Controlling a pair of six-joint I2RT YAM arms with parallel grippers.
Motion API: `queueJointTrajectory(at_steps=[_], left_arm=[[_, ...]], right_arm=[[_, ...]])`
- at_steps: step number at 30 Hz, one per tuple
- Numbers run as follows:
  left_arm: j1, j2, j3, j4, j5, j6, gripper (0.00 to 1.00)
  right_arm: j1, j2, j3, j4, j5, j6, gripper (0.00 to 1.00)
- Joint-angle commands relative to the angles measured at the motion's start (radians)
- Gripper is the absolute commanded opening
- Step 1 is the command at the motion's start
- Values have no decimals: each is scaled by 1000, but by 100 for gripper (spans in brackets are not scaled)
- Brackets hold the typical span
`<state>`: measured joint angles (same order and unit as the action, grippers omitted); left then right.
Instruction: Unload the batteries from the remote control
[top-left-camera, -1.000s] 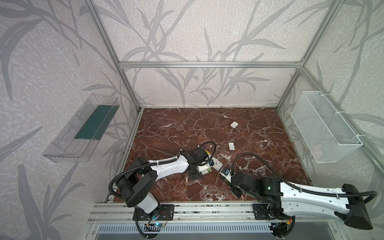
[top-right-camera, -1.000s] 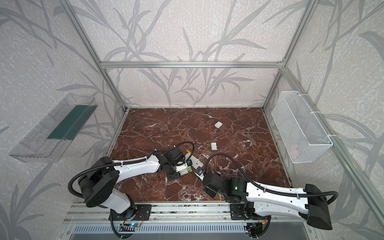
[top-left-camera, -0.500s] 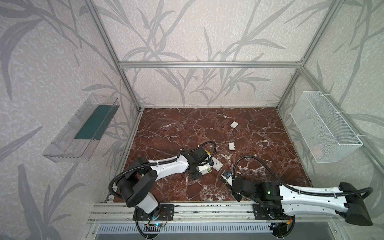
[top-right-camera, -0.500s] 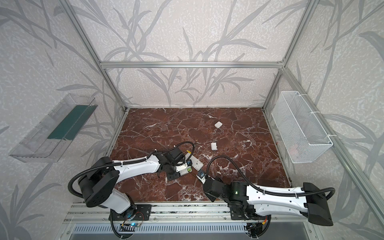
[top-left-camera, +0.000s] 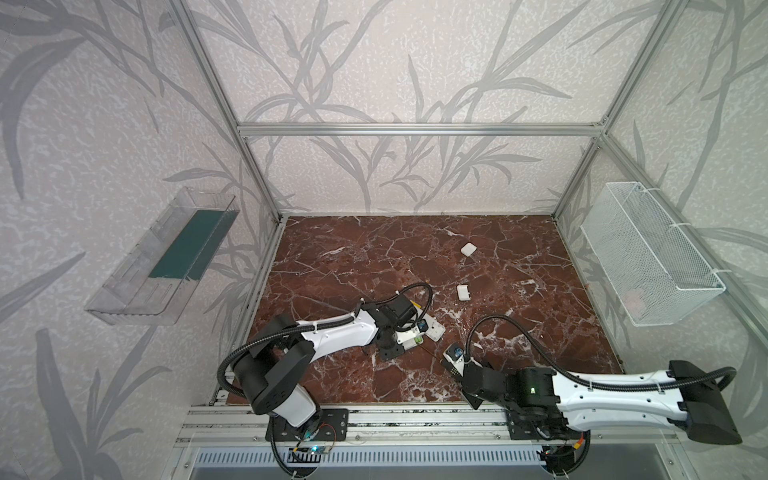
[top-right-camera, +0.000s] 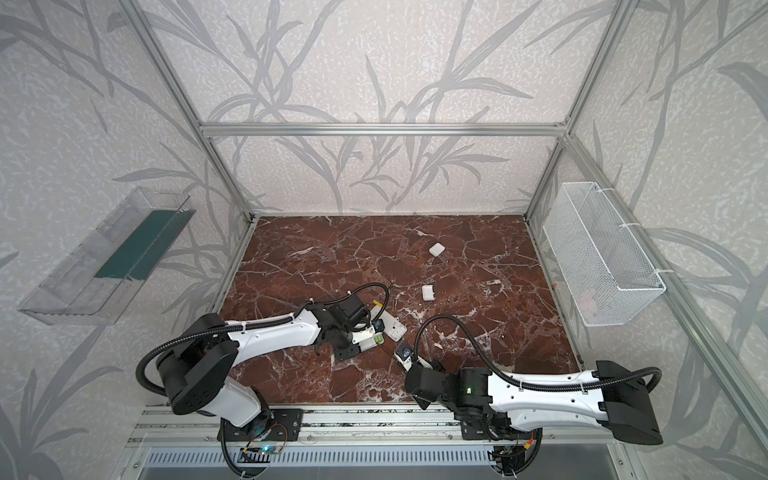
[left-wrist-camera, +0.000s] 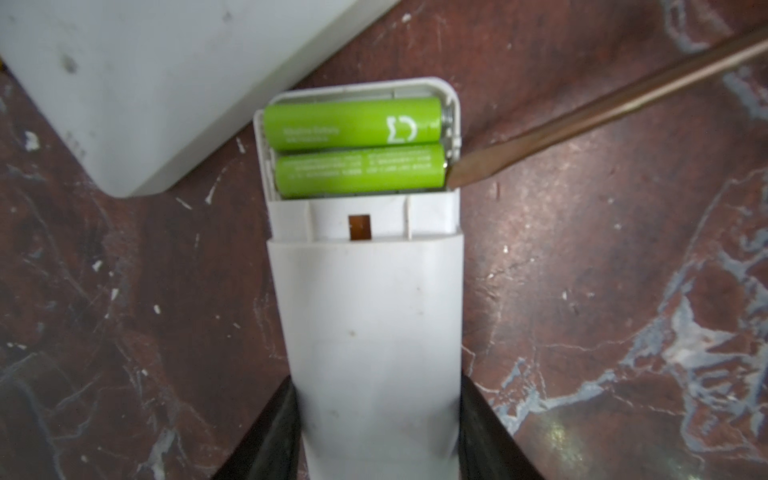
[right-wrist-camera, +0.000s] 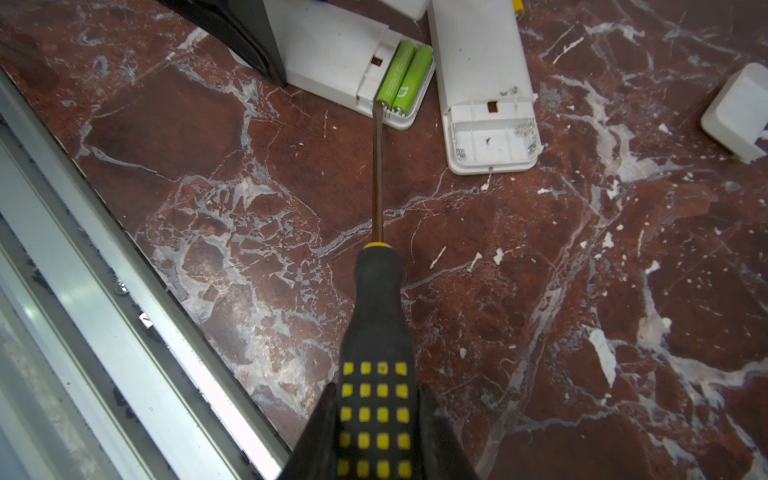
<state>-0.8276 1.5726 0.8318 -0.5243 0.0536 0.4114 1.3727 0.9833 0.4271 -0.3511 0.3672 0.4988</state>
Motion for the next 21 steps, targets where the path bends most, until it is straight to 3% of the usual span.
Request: queueJointTrajectory(at_steps=[1, 21], left_arm=[[-20, 48, -7, -22, 57, 33, 27], [-21, 51, -5, -23, 55, 32, 27]], right_arm=[[-4, 61, -30, 20, 101, 94, 0], [63, 141, -110, 128, 164, 214, 0]])
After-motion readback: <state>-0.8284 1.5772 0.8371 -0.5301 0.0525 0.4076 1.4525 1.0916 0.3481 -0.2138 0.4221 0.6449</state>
